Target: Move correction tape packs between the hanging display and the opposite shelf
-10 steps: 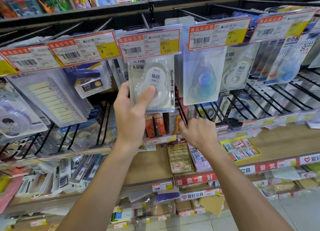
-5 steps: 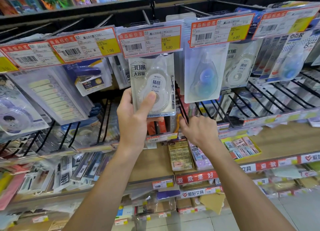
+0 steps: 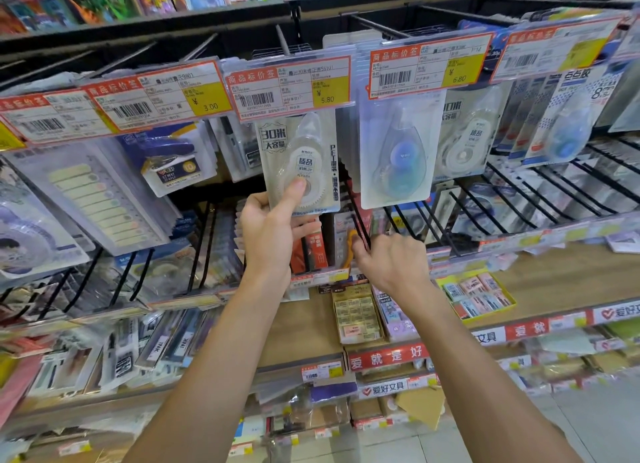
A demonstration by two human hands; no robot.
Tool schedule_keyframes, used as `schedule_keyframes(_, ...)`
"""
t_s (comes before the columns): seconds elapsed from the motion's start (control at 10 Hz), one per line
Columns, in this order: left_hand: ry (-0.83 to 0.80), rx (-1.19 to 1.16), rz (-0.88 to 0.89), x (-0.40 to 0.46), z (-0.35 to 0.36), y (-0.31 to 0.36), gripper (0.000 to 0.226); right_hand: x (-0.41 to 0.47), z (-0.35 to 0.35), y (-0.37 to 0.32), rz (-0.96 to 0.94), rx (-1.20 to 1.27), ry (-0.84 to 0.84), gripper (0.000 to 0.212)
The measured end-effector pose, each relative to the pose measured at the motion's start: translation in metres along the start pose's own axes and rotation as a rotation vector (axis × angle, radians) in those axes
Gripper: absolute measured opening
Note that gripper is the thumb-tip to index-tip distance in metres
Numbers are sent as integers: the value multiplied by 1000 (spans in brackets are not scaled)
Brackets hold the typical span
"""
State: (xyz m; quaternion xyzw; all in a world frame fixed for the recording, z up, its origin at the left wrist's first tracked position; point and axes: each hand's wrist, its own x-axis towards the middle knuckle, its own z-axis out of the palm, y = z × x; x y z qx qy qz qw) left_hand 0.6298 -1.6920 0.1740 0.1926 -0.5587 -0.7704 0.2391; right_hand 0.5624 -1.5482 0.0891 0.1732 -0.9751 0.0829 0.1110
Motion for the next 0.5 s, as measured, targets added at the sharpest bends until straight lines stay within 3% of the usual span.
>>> schedule_keyframes(0.2, -66, 56, -51, 1, 0, 4, 31, 0, -3, -1, 8, 27, -27, 62)
schedule_keyframes(0.5, -43, 203, -82, -3, -20, 3, 49, -17, -12, 16, -96, 249, 50, 51)
